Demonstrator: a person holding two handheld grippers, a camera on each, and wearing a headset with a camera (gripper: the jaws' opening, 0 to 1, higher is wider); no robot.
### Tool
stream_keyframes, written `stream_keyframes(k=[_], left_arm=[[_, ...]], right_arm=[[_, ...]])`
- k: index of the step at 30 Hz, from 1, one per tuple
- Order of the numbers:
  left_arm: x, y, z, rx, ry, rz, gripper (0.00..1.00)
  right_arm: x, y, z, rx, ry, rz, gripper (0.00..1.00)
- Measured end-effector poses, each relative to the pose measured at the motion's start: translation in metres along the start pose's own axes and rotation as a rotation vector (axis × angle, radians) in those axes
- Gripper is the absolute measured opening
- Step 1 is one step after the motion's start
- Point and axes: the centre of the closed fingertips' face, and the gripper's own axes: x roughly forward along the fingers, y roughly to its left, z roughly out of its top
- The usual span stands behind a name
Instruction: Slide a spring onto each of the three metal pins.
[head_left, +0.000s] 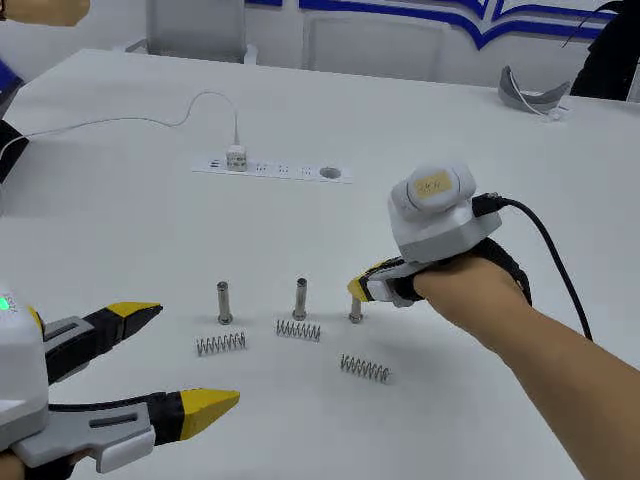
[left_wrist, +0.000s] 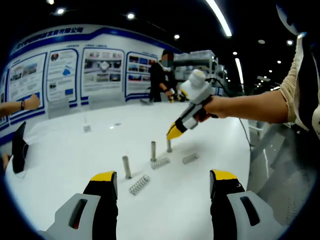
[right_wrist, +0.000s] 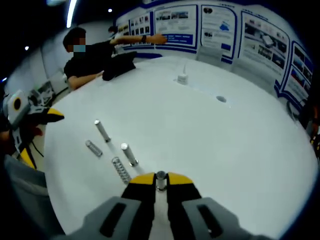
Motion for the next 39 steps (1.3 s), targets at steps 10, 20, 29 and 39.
stream_keyframes(k=[10, 20, 29, 39], left_arm=[[0.000, -0.003, 0.002, 0.010, 0.004, -0.005, 0.77], [0.001, -0.007, 0.004, 0.016, 0.002, -0.008, 0.77], [0.002, -0.010, 0.006, 0.022, 0.002, -0.014, 0.77], [0.005, -0.013, 0.007, 0.026, -0.001, -0.023, 0.77]], right_arm=[[-0.005, 0.001, -0.004, 0.008, -0.021, 0.001, 0.09], [-0.010, 0.001, -0.008, 0.010, -0.030, -0.001, 0.09], [-0.012, -0.001, -0.011, 0.006, -0.044, -0.001, 0.09], [-0.013, -0.001, -0.010, -0.005, -0.054, 0.006, 0.10]])
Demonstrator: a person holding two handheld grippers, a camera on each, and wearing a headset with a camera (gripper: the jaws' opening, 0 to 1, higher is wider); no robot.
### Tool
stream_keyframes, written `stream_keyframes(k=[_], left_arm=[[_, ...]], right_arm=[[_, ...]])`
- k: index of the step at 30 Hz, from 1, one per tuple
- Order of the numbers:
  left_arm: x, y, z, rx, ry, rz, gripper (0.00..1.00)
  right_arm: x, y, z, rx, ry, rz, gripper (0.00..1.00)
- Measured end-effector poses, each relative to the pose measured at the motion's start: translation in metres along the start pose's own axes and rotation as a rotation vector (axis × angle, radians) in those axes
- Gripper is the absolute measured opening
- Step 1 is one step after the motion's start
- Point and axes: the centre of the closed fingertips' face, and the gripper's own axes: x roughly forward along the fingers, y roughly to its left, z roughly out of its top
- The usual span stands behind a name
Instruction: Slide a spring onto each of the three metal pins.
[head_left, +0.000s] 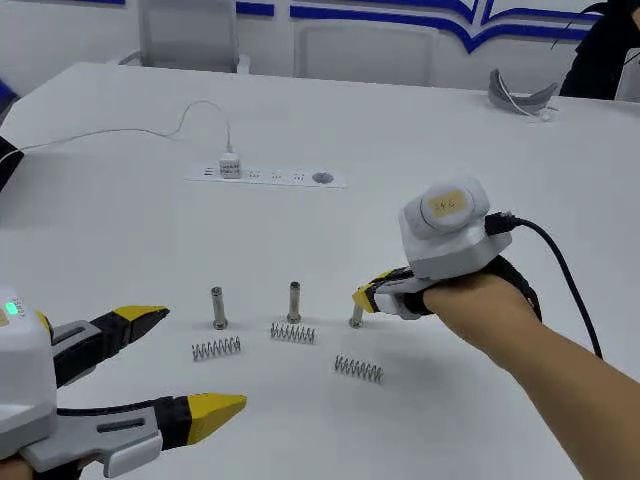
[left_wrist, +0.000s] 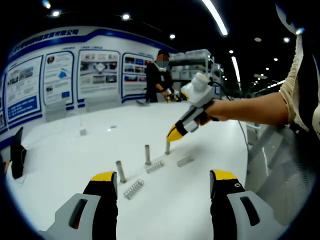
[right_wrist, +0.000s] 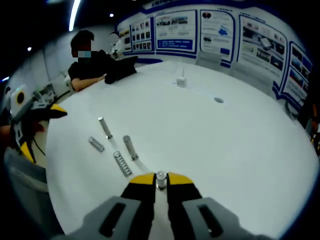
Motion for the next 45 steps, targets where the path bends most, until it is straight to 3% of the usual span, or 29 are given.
stream_keyframes(k=[18, 26, 45], left_arm=[[0.003, -0.004, 0.005, 0.013, -0.011, -0.020, 0.77], [0.004, -0.005, 0.006, 0.018, -0.010, -0.024, 0.77], [0.007, -0.011, 0.005, 0.024, -0.002, -0.040, 0.76]], right_arm=[[-0.024, 0.005, 0.006, -0.025, -0.050, 0.013, 0.14], [-0.037, 0.009, -0.009, -0.052, -0.034, 0.036, 0.15], [-0.032, 0.045, -0.049, -0.167, 0.051, 0.217, 0.16]])
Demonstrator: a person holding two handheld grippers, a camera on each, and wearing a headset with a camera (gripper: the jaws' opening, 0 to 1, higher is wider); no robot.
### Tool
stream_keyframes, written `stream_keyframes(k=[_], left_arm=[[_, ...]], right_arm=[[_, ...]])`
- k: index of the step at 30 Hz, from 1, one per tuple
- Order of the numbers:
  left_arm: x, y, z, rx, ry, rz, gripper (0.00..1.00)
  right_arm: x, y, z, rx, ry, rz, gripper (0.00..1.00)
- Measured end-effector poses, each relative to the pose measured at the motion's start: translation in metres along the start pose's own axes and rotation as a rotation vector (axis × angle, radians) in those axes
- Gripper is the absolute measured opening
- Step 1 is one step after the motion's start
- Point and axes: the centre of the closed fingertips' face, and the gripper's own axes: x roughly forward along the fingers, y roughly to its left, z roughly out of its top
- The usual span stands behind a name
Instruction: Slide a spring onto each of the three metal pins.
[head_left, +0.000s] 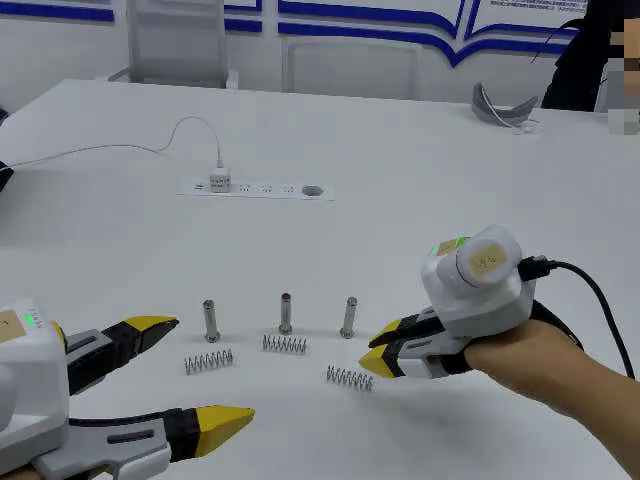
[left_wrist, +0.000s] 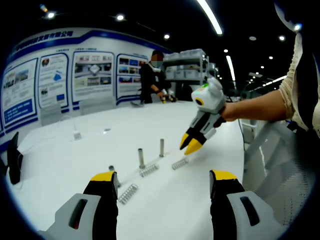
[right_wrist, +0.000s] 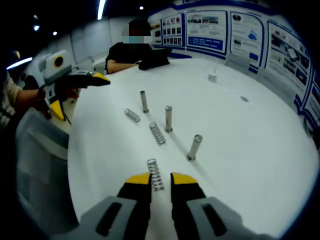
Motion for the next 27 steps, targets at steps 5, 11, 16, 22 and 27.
stream_keyframes(k=[5, 11, 16, 22, 27], left_arm=[[0.001, -0.002, -0.003, -0.005, 0.003, -0.002, 0.76], [0.003, -0.004, -0.006, -0.007, 0.010, -0.011, 0.76], [0.006, -0.004, -0.009, -0.011, 0.017, -0.016, 0.76], [0.009, -0.006, -0.012, -0.011, 0.024, -0.028, 0.76], [0.011, -0.006, -0.014, -0.011, 0.031, -0.035, 0.76]], right_arm=[[0.005, 0.007, -0.008, -0.029, 0.036, 0.028, 0.16], [0.012, 0.008, -0.017, -0.049, 0.075, 0.038, 0.16], [0.017, 0.008, -0.023, -0.065, 0.100, 0.049, 0.16], [0.021, 0.007, -0.026, -0.062, 0.113, 0.060, 0.15], [0.022, 0.008, -0.027, -0.064, 0.118, 0.064, 0.13]])
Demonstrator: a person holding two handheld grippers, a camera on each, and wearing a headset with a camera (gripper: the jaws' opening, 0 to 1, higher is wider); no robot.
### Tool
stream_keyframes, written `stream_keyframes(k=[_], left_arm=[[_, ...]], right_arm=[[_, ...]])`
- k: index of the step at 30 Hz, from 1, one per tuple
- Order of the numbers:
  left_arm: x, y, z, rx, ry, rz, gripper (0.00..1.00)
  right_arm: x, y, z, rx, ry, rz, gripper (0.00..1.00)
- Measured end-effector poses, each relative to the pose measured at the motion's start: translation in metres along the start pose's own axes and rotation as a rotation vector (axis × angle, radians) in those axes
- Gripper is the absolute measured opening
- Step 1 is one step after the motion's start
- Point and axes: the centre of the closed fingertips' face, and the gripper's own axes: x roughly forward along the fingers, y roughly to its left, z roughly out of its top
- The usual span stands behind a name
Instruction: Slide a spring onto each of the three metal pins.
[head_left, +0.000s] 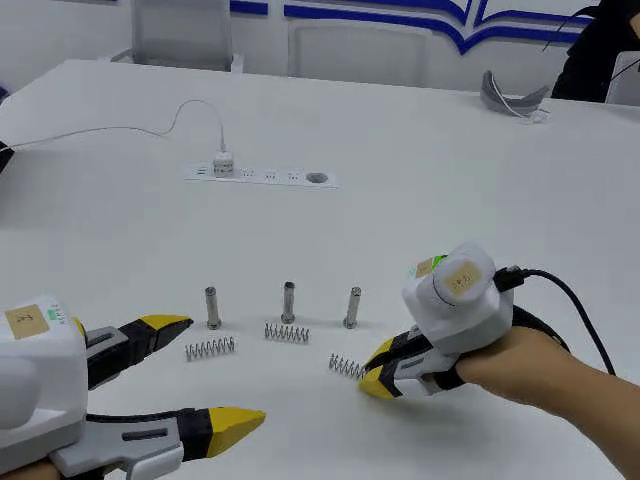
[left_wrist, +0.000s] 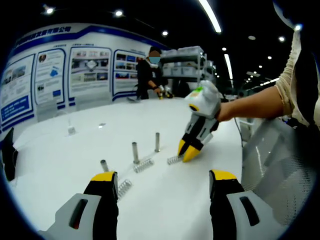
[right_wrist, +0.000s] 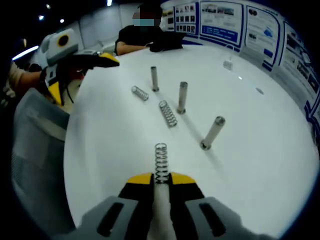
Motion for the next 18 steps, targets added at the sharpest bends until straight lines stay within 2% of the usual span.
stream_keyframes(k=[13, 16, 18], left_arm=[[0.013, -0.011, -0.003, 0.028, 0.025, -0.053, 0.74], [0.018, -0.016, -0.008, 0.045, 0.057, -0.082, 0.71], [0.022, -0.019, -0.009, 0.049, 0.059, -0.096, 0.69]], right_arm=[[-0.005, 0.004, 0.000, -0.010, 0.002, 0.009, 0.12], [-0.009, 0.007, 0.003, -0.011, -0.013, 0.017, 0.12], [-0.010, 0.010, 0.004, -0.020, -0.012, 0.023, 0.12]])
